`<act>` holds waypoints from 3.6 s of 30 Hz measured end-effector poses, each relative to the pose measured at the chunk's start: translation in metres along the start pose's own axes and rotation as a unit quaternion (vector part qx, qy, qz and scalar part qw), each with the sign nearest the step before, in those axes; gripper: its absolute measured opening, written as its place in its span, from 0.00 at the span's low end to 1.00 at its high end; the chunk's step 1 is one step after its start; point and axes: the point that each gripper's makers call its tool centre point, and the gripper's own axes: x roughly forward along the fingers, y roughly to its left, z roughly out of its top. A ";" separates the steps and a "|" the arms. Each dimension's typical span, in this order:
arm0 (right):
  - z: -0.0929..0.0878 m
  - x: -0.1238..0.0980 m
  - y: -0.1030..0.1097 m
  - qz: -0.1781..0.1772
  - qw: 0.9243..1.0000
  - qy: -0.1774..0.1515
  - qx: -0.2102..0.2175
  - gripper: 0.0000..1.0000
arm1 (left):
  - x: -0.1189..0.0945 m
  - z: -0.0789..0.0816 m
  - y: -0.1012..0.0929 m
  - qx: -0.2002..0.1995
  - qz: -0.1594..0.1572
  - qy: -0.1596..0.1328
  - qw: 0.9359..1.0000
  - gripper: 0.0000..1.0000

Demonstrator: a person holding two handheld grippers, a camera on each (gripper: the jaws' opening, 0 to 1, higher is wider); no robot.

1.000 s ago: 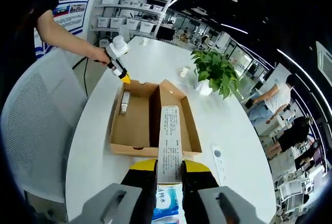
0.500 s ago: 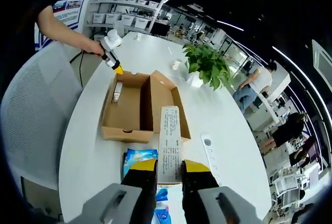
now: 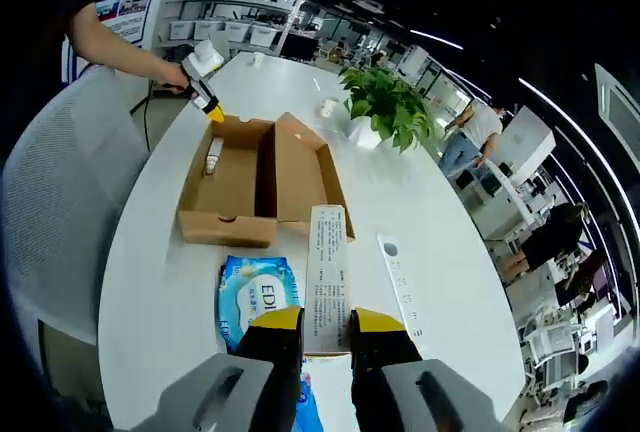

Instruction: Operate the shoe box by opening the lid, removing the specified soft item, and placing it in the target area until the item is outside and the box remains undamaged.

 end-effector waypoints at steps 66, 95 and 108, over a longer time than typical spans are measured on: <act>-0.181 0.062 -0.013 0.056 0.988 0.138 0.035 0.14 | 0.004 0.001 0.001 0.026 0.009 0.003 1.000 0.02; -0.210 0.056 -0.010 0.086 0.975 0.198 -0.049 0.14 | 0.004 0.002 0.000 0.025 0.008 0.002 1.000 0.02; -0.218 0.056 -0.015 0.081 0.972 0.213 -0.055 0.15 | 0.003 0.002 0.000 0.025 0.008 0.002 1.000 0.02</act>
